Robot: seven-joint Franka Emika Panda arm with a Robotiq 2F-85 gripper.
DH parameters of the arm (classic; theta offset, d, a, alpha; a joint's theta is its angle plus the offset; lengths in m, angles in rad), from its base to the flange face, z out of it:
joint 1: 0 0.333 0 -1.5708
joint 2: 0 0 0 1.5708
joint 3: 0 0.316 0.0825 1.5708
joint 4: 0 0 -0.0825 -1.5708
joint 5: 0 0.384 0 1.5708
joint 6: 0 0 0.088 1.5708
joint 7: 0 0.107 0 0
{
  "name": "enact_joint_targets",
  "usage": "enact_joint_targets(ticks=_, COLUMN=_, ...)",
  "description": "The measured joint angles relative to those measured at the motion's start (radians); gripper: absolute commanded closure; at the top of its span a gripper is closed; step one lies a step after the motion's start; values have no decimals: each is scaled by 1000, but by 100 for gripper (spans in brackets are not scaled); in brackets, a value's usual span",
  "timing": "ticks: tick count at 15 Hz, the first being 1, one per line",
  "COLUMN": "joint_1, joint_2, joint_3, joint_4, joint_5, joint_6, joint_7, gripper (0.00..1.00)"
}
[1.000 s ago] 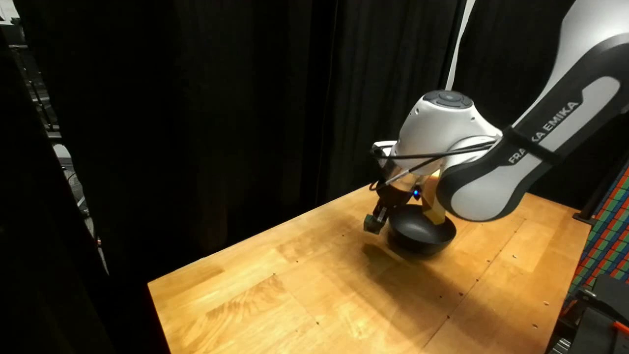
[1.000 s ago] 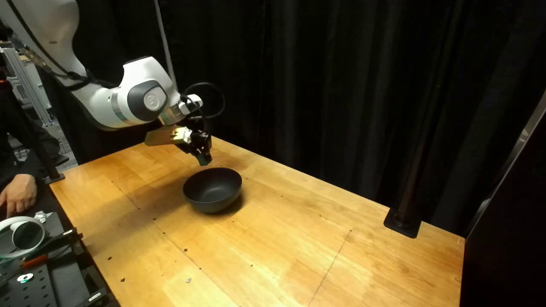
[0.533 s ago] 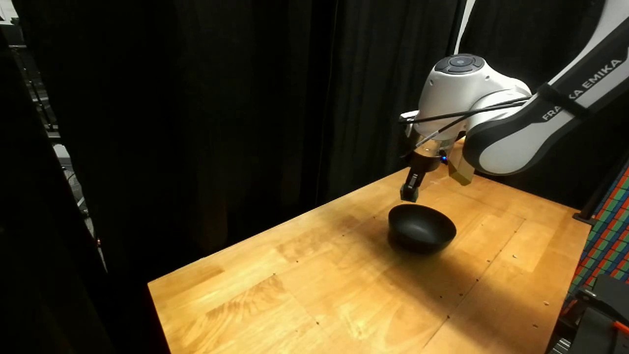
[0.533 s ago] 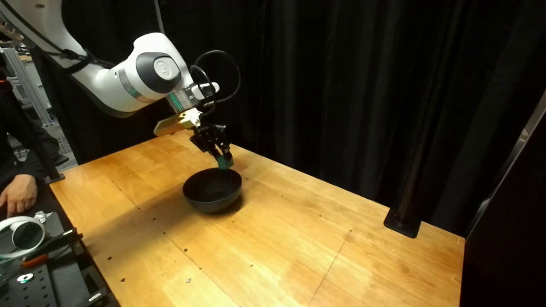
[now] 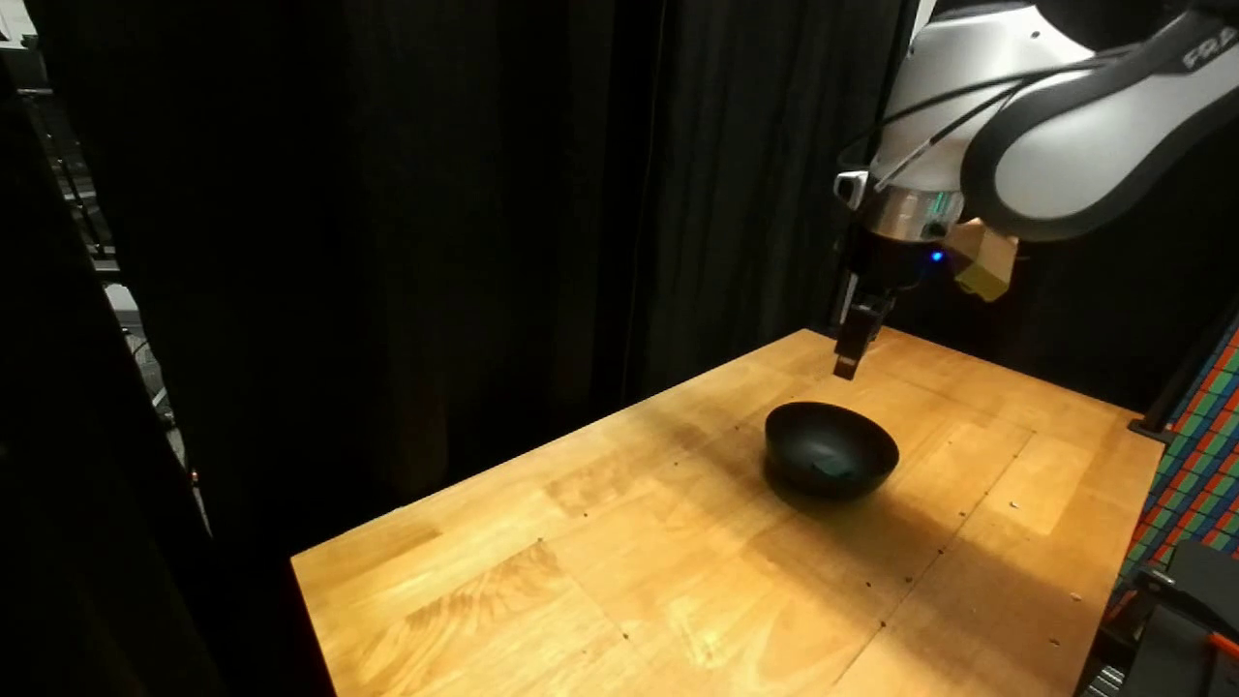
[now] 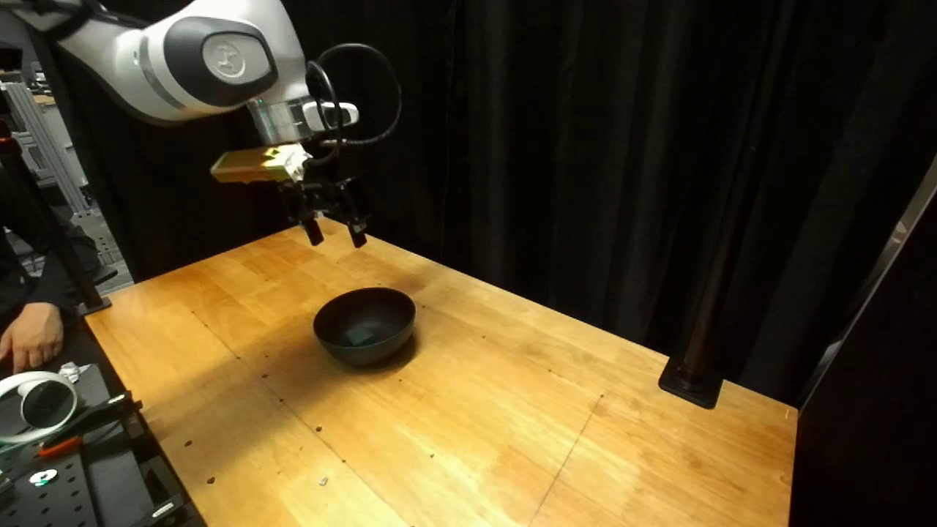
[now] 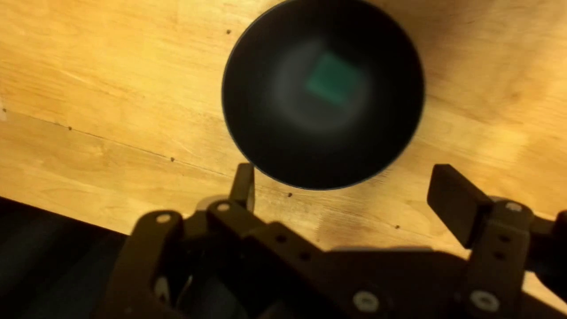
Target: Place the block inside the bowl
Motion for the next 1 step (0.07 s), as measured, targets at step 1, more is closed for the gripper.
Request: enact_joint_targets(ticks=1, joint_1=-24, joint_2=-54, joint_3=29, joint_4=-8, joint_5=68, joint_6=-72, joint_7=-58, gripper=0)
